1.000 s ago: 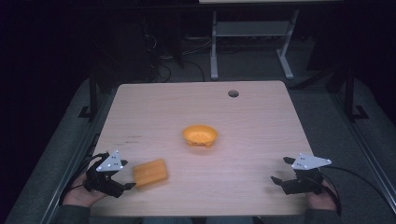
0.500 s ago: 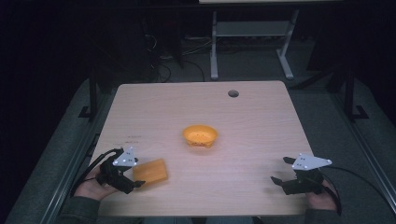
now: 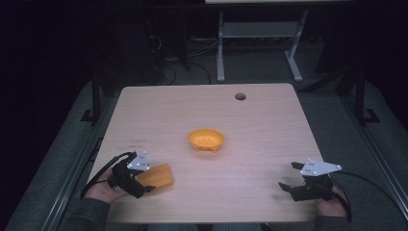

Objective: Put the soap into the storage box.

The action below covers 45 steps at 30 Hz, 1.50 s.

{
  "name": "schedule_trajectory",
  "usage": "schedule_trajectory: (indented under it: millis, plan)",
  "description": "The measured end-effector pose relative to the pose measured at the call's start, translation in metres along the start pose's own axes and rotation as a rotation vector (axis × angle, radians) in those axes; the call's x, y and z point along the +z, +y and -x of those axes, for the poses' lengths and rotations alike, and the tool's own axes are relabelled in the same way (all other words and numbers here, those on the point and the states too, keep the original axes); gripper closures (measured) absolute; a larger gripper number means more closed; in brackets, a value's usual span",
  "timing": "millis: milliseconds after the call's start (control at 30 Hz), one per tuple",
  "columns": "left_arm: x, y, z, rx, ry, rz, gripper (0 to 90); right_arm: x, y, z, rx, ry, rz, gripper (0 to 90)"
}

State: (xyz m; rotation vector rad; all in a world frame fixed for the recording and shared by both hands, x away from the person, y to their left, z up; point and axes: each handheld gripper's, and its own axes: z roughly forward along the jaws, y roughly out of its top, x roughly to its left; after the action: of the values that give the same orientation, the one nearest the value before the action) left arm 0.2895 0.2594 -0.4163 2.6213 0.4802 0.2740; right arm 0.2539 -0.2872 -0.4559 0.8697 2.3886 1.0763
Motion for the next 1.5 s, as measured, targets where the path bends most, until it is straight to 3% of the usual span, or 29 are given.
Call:
schedule_trajectory:
  millis: [967, 1500]
  plan:
    - [0.036, 0.012, -0.008, 0.007, -0.065, -0.118, 17.2, 0.001, -0.001, 0.002, -0.009, 0.012, 0.001, 13.9]
    - [0.039, 0.012, -0.008, 0.008, -0.078, -0.117, 19.7, 0.000, 0.000, 0.002, -0.006, 0.012, 0.010, 13.9]
